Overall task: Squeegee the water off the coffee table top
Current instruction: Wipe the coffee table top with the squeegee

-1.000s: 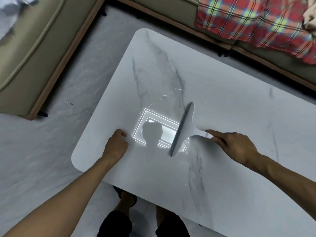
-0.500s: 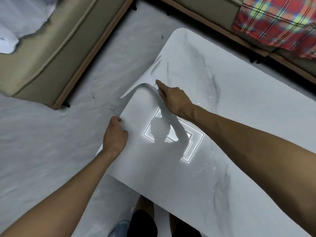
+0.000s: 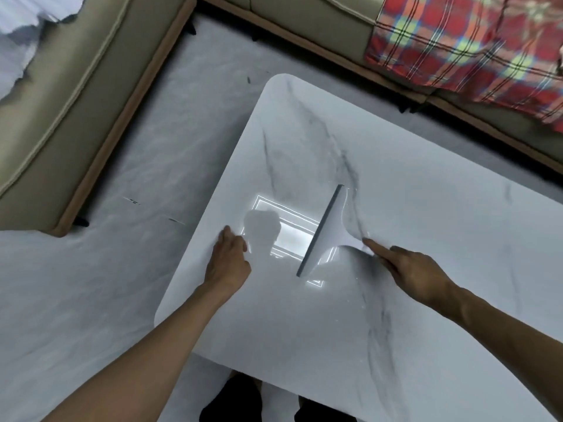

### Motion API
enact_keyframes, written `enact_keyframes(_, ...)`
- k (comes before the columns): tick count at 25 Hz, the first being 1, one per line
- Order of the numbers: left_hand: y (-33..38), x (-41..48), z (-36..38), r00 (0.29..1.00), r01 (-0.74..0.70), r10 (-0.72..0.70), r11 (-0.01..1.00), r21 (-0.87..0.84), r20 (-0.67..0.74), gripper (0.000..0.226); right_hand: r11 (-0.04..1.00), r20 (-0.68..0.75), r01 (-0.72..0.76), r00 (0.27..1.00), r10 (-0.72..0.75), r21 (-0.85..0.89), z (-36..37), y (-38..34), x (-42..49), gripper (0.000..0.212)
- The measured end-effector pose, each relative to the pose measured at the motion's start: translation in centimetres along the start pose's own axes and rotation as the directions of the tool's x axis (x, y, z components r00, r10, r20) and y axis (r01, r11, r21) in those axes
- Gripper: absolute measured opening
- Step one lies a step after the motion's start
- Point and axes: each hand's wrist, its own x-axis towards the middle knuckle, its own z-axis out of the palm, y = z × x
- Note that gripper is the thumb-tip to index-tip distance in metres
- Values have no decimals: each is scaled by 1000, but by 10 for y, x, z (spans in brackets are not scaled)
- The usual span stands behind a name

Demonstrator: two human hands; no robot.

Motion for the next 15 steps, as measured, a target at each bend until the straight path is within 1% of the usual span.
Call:
enact_keyframes(3, 21, 5, 10, 1000, -17, 17, 999, 32, 1, 25, 993, -1, -81, 997, 81, -86, 0, 41, -40, 49)
enact_keyframes(5, 34, 6, 15, 1000, -2, 3, 999, 51, -21, 24, 974, 17, -135, 990, 141, -183, -7, 64, -59, 48)
enact_keyframes(6, 40, 7, 18, 999, 5, -3, 999, 48, -38, 24, 966, 16, -151, 987, 158, -210, -14, 70, -62, 47)
enact_keyframes(7, 45, 8, 20, 998, 5, -2, 999, 43, -56, 25, 967, 3, -158, 987, 162, -198, -22, 74, -59, 47)
enact_keyframes(8, 50, 10, 22, 998, -3, 6, 999, 38, -70, 26, 979, -30, -158, 987, 156, -132, -32, 74, -49, 46)
enact_keyframes(11, 67, 18, 29, 998, -8, 9, 1000, 18, -65, 29, 977, -193, -113, 970, 147, 179, -69, 63, 19, 44)
enact_keyframes(13, 82, 26, 38, 997, -35, 36, 999, 17, -65, 30, 943, -254, -113, 947, 198, 313, -90, 50, 85, 42)
enact_keyframes(15, 96, 31, 47, 997, -46, 47, 999, 17, -65, 31, 899, -301, -138, 912, 279, 417, -106, 38, 144, 40)
